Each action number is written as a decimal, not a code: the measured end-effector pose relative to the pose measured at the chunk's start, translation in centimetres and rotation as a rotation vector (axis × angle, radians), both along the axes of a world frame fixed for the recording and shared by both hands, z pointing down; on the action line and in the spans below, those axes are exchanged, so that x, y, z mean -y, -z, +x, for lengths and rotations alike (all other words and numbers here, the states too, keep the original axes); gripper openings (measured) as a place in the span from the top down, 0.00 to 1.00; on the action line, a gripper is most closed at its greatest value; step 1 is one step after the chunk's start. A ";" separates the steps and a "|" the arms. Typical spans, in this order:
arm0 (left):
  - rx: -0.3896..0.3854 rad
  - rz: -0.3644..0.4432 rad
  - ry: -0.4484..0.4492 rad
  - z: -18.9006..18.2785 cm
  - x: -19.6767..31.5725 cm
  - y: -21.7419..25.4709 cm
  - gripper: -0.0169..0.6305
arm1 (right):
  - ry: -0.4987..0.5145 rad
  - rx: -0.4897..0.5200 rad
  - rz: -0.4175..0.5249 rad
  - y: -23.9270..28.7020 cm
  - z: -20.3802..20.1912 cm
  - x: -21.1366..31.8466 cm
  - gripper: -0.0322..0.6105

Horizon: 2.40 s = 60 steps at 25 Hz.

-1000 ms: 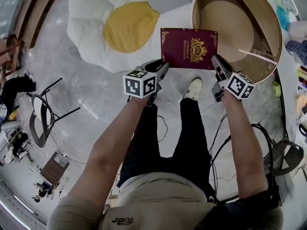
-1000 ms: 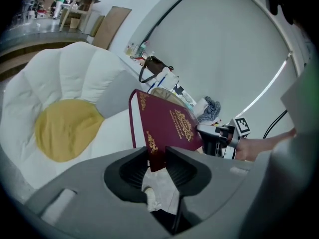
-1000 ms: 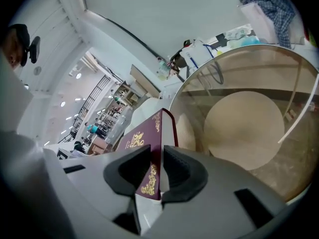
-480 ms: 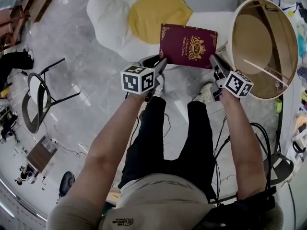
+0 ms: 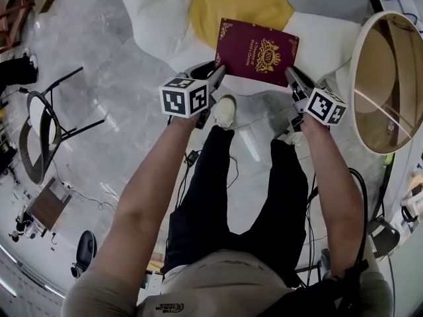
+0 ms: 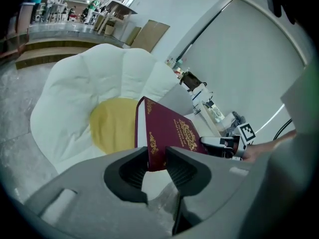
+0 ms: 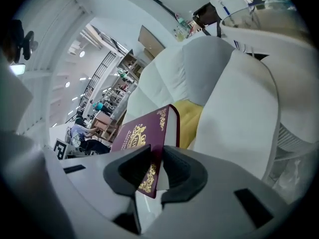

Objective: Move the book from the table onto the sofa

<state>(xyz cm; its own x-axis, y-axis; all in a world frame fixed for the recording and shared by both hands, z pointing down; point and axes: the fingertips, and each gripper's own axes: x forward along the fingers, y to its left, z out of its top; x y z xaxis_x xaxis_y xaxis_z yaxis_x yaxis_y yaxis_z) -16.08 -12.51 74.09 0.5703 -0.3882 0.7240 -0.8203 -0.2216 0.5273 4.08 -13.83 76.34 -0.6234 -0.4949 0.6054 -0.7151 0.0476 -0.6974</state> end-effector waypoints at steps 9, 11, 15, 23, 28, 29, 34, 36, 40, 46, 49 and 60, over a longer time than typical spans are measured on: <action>0.007 -0.020 0.041 -4.3 2.5 -10.0 0.80 | 0.073 -0.043 -0.045 -10.3 -4.2 1.6 0.81; 0.004 -0.024 0.042 -4.7 2.6 -12.0 0.80 | 0.090 -0.055 -0.045 -12.0 -4.7 1.9 0.81; -0.007 -0.043 0.056 -4.7 2.0 -14.9 0.80 | 0.115 -0.062 -0.058 -14.3 -4.8 1.7 0.81; 0.084 -0.082 0.054 -5.2 2.0 -16.4 0.80 | 0.098 -0.078 -0.097 -14.2 -4.0 1.5 0.75; 0.093 -0.072 0.046 -5.3 2.2 -12.7 0.80 | 0.125 -0.090 -0.105 -11.2 -3.5 0.0 0.76; 0.093 -0.069 0.043 -5.3 2.2 -11.7 0.80 | 0.133 -0.094 -0.102 -10.3 -3.5 -0.3 0.78; 0.069 -0.048 0.032 -4.6 1.8 -5.7 0.80 | 0.170 -0.113 -0.093 -5.0 -3.3 -1.9 0.82; 0.057 -0.033 0.018 -4.3 1.4 -3.0 0.80 | 0.188 -0.120 -0.076 -2.3 -3.4 -2.4 0.83; 0.015 -0.012 -0.014 -3.6 0.2 2.7 0.80 | 0.251 -0.139 -0.037 3.3 -3.8 -3.6 0.88; -0.044 0.016 -0.092 -2.2 -3.2 11.4 0.80 | 0.320 -0.218 0.036 11.6 -3.1 -6.8 0.92; -0.061 0.035 -0.134 -1.3 -5.1 15.9 0.83 | 0.365 -0.232 0.077 16.2 -3.3 -8.9 0.92; -0.124 0.185 -0.331 1.5 -11.0 35.3 0.96 | 0.425 -0.230 0.228 35.0 -4.2 -15.1 0.93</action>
